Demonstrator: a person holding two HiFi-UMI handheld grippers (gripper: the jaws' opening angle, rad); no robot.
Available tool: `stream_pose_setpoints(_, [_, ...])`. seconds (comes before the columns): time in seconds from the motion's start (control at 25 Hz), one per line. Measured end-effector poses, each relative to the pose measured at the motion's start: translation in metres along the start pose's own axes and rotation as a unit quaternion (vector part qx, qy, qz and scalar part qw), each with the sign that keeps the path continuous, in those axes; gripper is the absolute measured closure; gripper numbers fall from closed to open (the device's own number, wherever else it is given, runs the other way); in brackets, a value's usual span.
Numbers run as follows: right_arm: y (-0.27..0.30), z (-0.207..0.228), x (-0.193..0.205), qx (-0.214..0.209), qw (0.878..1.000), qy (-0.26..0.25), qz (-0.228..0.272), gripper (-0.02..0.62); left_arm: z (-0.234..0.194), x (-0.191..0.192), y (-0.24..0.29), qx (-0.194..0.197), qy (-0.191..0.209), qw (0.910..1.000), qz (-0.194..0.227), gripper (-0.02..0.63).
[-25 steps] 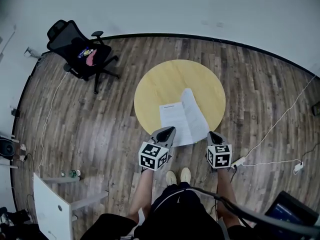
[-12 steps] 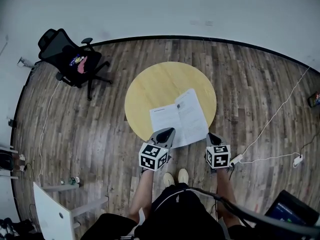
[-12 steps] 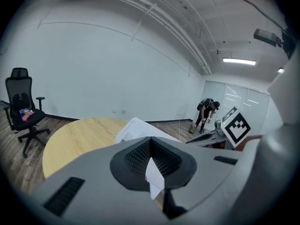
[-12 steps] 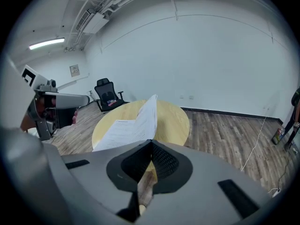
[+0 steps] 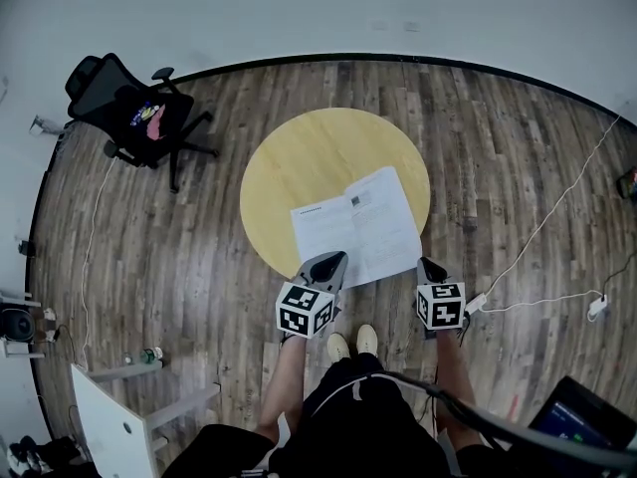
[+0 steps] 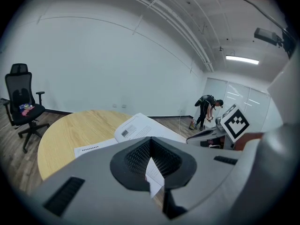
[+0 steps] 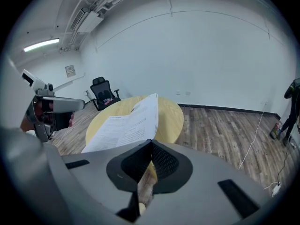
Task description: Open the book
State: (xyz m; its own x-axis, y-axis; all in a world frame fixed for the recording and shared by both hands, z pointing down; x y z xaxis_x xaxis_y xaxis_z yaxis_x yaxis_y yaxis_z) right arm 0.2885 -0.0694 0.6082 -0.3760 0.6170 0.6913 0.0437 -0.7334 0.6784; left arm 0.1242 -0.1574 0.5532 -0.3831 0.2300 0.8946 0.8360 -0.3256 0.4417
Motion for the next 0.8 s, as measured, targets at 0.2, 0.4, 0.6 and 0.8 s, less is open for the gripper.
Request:
stream_pose_setpoints(0.2, [0.01, 0.014, 0.006, 0.006, 1.0, 0.007, -0.009, 0.588, -0.004, 0.009, 0.009, -0.001, -0.008, 1.0, -0.005, 0.607])
stream_pose_setpoints(0.4, [0.019, 0.023, 0.012, 0.013, 1.0, 0.014, -0.02, 0.588, -0.011, 0.018, 0.017, -0.004, -0.016, 0.9998, -0.013, 0.607])
stream_pose_setpoints(0.6, [0.029, 0.031, 0.021, 0.019, 0.999, 0.017, -0.03, 0.588, -0.017, 0.029, 0.024, -0.006, -0.024, 0.9995, -0.02, 0.607])
stream_pose_setpoints(0.8, [0.037, 0.038, 0.029, 0.025, 0.999, 0.017, -0.043, 0.588, -0.02, 0.042, 0.028, -0.005, -0.034, 0.9989, -0.03, 0.607])
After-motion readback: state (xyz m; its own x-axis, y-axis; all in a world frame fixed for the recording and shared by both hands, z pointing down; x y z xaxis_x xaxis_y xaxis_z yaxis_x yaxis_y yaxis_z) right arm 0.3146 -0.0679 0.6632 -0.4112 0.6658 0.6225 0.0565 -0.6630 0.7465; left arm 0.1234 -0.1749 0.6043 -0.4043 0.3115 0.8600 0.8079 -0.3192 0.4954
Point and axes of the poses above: the fingertips, and each gripper's own axes: y forward along the fingers, z to its right, x out of its underside, the point moved 1 cm from there along -y, backward along the fingers, and after that the axes turned 13 degrees about y, right-handed, at the moved point
